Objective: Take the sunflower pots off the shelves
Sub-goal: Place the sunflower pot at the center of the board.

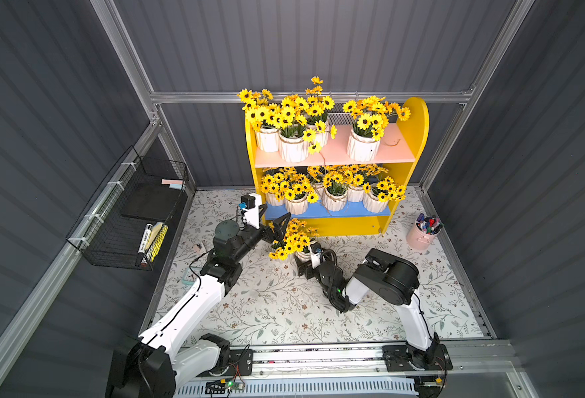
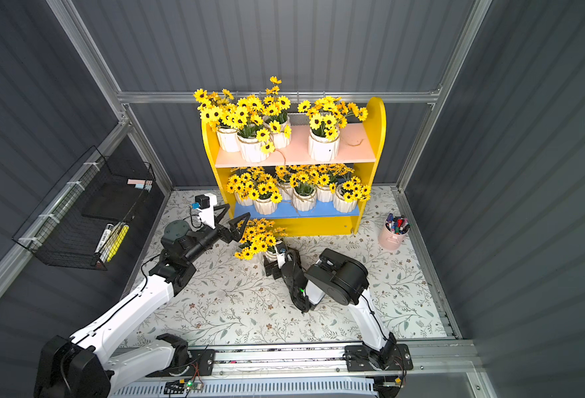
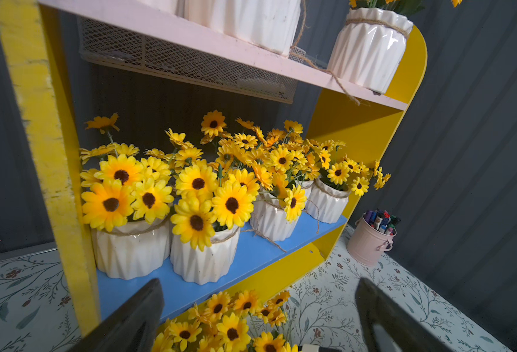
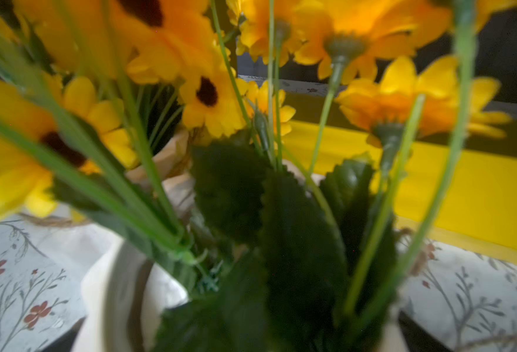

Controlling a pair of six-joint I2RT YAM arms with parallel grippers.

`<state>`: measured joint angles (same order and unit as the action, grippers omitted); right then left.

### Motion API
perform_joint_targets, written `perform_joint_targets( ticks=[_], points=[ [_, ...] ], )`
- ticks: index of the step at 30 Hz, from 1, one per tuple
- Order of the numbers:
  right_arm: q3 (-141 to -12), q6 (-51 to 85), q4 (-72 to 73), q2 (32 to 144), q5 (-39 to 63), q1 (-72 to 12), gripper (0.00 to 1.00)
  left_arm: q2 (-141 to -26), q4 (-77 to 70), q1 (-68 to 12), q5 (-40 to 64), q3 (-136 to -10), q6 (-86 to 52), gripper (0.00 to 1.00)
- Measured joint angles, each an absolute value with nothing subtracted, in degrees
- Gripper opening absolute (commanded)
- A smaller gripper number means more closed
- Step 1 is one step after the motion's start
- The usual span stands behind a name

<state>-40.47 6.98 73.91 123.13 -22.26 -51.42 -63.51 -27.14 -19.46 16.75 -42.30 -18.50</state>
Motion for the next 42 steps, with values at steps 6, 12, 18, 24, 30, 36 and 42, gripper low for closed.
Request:
perform_joint_targets(
  ticks=[6,12,18,24,30,36,42],
  points=[
    [-36.32,6.83,64.90,115.37,-21.65,-51.70,0.99,-63.55,-26.92,-19.46,17.02,-42.30,-18.04,0.99],
    [-37.19,6.44,56.88,112.20,-20.93,-51.68,0.99,-63.55,-26.92,-19.46,17.41,-42.30,-18.00,0.99],
    [-36.60,6.09,50.37,107.35,-19.59,-51.70,0.99,-63.53,-26.81,-19.46,17.58,-42.30,-17.72,0.99],
    [-36.38,6.15,46.57,100.40,-18.61,-51.70,0.99,-63.53,-26.24,-19.46,18.24,-42.30,-17.61,1.00],
    [-36.36,6.11,39.31,95.92,-16.95,-51.70,0.99,-63.40,-26.04,-19.46,18.79,-42.30,-17.58,0.99],
    [-36.42,10.15,22.11,82.00,-13.61,-51.81,0.97,-63.16,-26.06,-19.75,19.99,-42.33,-17.58,1.00],
    [-36.25,13.78,13.69,80.62,-11.62,-51.27,0.73,-63.16,-26.06,-20.18,20.67,-42.33,-17.61,0.99]
  ],
)
